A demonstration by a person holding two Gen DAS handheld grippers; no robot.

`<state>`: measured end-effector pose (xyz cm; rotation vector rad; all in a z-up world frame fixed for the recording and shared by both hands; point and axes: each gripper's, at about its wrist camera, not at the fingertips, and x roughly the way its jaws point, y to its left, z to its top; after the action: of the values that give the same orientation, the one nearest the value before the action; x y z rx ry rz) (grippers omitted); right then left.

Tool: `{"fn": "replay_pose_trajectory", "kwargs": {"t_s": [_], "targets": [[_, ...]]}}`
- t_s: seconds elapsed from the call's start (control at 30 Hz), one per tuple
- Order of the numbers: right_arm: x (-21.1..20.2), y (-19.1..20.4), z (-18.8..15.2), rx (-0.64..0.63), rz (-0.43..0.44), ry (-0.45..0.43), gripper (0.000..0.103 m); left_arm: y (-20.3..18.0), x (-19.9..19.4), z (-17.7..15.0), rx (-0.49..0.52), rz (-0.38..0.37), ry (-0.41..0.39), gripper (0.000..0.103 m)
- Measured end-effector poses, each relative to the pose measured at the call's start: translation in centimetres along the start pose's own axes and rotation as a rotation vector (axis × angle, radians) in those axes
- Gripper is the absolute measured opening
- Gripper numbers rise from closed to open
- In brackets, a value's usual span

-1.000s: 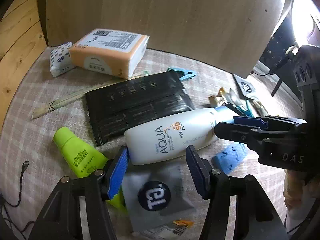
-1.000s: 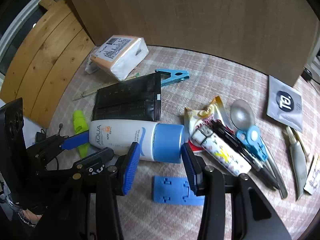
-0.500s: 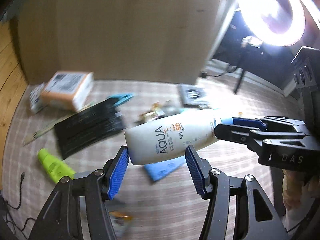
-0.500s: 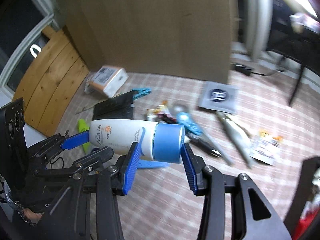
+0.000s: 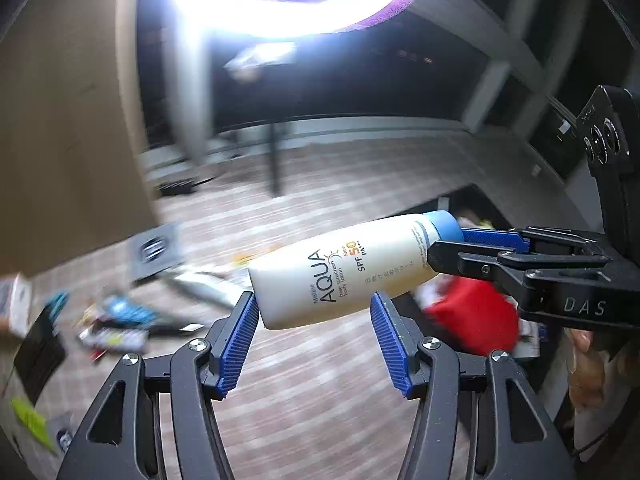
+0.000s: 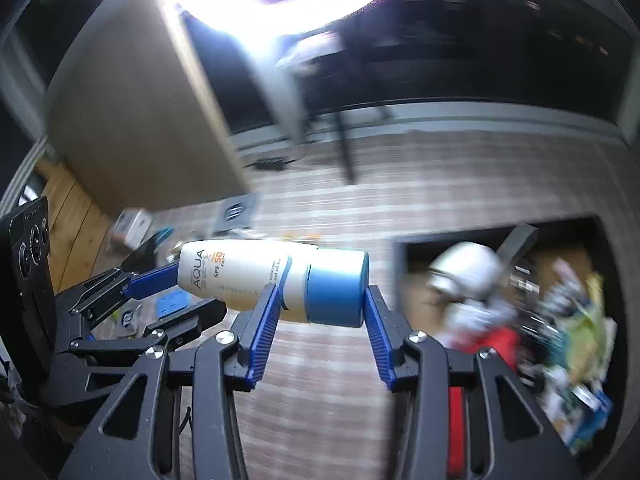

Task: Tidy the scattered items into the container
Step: 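Carry the sunscreen bottle to the black box and open both tools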

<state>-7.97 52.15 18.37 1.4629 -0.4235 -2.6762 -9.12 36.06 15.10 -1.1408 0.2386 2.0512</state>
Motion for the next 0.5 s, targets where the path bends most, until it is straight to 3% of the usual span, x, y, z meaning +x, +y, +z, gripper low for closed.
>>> {"fn": "replay_pose_trajectory", "kwargs": {"t_s": [0.3, 0.5], "targets": [[-7.1, -11.9, -3.4, 0.195, -0.139, -0.076, 0.042, -13.6, 4.3, 2.8, 0.22, -0.112, 0.067, 0.055], [-10.6, -17.5, -4.9, 0.335, -0.171, -0.128, 0.042, -17.7, 4.6, 3.9, 0.263, -0.186, 0.093, 0.055]]}}
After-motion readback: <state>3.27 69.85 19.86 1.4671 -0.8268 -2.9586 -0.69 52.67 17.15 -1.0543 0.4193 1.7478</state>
